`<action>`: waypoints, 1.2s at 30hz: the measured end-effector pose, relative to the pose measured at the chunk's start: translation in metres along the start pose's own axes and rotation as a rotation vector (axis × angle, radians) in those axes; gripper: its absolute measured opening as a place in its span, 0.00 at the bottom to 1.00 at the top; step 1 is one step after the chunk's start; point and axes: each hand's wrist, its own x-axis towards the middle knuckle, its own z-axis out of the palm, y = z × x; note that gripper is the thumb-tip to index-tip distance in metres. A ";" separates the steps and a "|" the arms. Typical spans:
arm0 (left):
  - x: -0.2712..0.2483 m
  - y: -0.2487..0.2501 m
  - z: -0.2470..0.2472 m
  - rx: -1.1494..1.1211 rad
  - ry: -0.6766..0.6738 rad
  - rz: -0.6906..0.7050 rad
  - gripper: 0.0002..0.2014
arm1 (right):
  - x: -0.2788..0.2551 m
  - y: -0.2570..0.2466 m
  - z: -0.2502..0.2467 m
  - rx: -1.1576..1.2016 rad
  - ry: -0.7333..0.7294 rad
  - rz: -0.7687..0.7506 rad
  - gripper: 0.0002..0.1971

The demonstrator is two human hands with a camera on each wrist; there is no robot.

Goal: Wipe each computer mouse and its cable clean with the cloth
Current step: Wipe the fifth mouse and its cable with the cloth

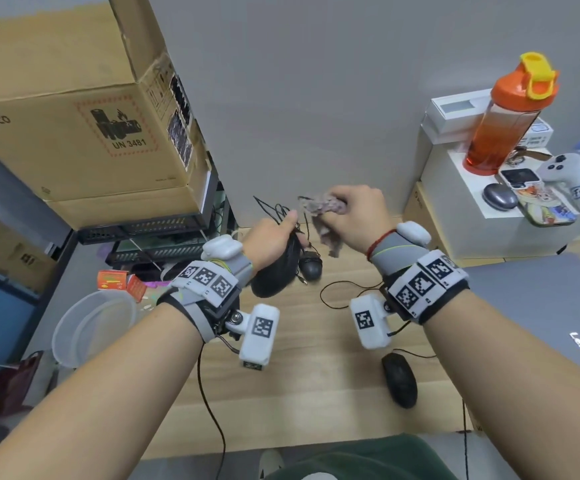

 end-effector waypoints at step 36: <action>-0.002 0.002 -0.008 -0.540 0.025 -0.042 0.21 | -0.014 0.051 0.053 -0.153 -0.315 0.062 0.11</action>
